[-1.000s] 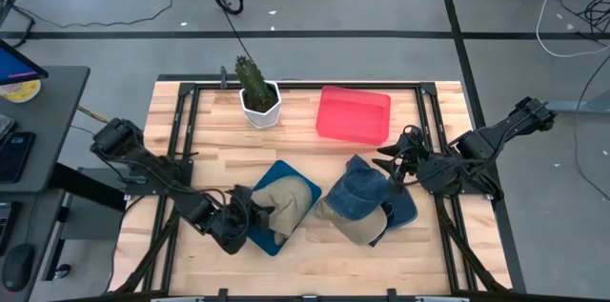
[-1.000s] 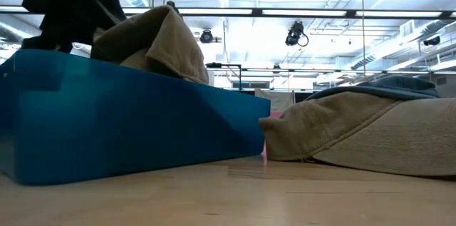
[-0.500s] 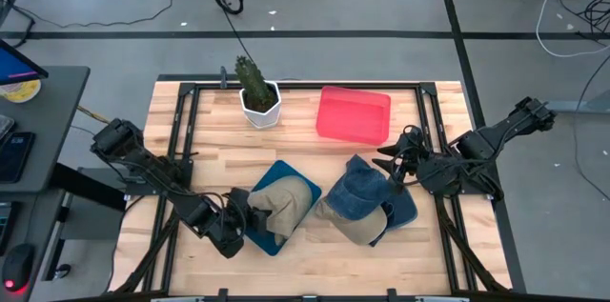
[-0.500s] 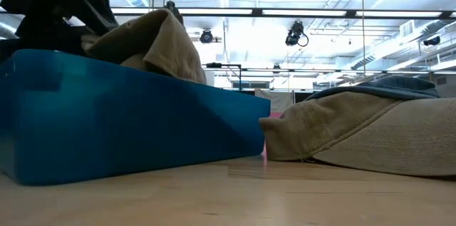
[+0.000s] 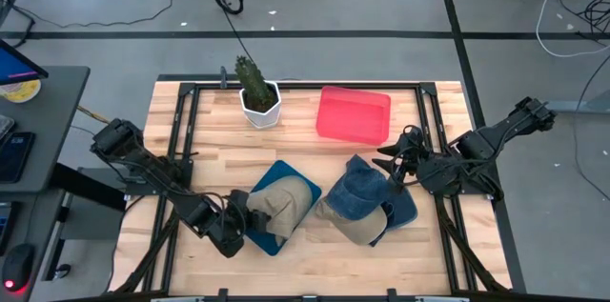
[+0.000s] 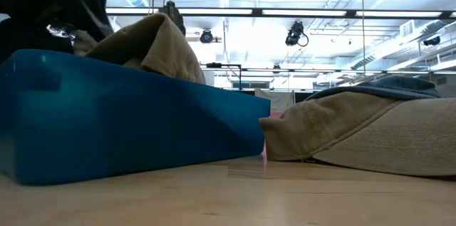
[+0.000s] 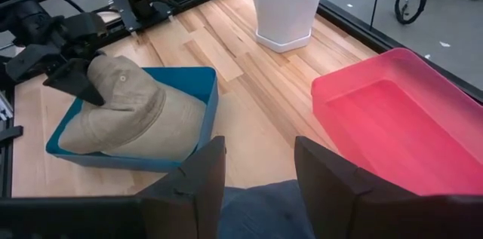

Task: Pick & Place hat
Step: Put the brown cap into the blue bin

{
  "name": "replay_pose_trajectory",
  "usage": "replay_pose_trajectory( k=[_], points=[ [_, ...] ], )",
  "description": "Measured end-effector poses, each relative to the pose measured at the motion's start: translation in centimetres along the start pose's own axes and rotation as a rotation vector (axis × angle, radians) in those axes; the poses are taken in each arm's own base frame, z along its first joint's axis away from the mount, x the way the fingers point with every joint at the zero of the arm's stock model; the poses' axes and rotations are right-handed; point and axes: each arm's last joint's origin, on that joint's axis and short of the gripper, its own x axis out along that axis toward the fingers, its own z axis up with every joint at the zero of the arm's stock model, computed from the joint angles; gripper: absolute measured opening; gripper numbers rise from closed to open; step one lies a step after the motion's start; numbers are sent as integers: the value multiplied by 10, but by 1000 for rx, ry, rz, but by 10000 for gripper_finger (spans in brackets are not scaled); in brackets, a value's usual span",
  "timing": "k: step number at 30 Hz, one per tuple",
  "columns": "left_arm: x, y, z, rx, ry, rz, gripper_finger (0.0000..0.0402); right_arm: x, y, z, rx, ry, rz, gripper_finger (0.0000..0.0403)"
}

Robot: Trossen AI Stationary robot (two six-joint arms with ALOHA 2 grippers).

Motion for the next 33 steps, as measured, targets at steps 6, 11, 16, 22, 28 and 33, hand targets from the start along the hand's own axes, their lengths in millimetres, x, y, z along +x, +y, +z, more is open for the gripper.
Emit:
replay_pose_trajectory(
  k=[6, 11, 16, 22, 28, 33],
  points=[
    [-4, -5, 2, -67, 18, -29, 251, 0, 0, 0, -1, 12, 11, 163],
    [-17, -15, 9, -59, 36, -86, 324, 0, -1, -2, 13, 49, 21, 174],
    [-32, -24, 19, -48, 41, -143, 353, -1, -5, -9, 80, 126, -4, 197],
    [-48, -33, 33, -46, 4, -212, 354, -2, -14, -17, 160, 219, -76, 232],
    [-60, -38, 42, -45, 16, -253, 354, -5, -22, -24, 242, 326, -139, 261],
    [-63, -38, 42, -50, 67, -253, 354, -8, -29, -29, 297, 404, -214, 278]
  ],
)
